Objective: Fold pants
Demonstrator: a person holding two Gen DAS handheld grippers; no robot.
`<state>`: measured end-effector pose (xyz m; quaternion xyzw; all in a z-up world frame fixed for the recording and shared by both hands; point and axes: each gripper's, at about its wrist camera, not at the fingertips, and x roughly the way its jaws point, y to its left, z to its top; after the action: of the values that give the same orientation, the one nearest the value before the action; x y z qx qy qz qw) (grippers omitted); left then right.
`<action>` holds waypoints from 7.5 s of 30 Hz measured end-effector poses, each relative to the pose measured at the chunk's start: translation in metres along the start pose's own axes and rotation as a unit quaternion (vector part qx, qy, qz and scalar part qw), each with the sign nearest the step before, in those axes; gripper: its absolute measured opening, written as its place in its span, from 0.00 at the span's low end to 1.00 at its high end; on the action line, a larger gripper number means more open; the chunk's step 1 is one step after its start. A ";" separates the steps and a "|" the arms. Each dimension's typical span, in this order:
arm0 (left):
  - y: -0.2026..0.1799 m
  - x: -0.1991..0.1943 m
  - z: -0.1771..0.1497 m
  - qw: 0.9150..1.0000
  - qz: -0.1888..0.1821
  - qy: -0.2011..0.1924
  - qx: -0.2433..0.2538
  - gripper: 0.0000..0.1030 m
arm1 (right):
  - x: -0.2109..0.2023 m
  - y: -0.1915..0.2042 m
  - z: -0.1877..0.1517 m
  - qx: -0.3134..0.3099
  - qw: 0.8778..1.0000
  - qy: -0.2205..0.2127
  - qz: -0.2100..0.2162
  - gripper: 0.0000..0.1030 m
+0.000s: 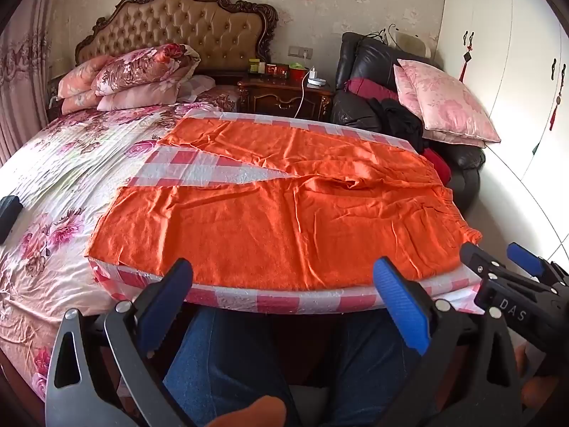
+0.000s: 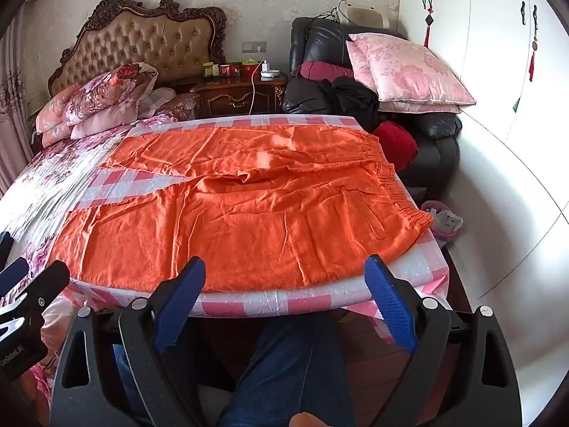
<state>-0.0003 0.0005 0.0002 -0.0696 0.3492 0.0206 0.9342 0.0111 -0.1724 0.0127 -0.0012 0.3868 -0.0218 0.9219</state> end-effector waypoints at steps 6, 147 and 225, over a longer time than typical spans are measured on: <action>-0.002 -0.004 -0.003 1.000 -0.013 0.011 0.008 0.98 | 0.001 -0.002 0.002 -0.001 1.000 0.000 -0.005 0.85; 0.207 0.195 0.125 0.988 -0.050 0.081 -0.122 0.79 | 0.493 -0.124 0.271 -0.161 0.952 0.255 0.057 0.38; 0.308 0.161 -0.023 0.890 -0.163 0.094 -0.416 0.01 | 0.213 -0.243 -0.009 0.439 0.857 0.131 0.234 0.70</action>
<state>0.0799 0.3005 -0.1583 -0.5090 0.3790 0.0045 0.7729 0.1438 -0.4234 -0.1412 0.4974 0.4433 0.0272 0.7452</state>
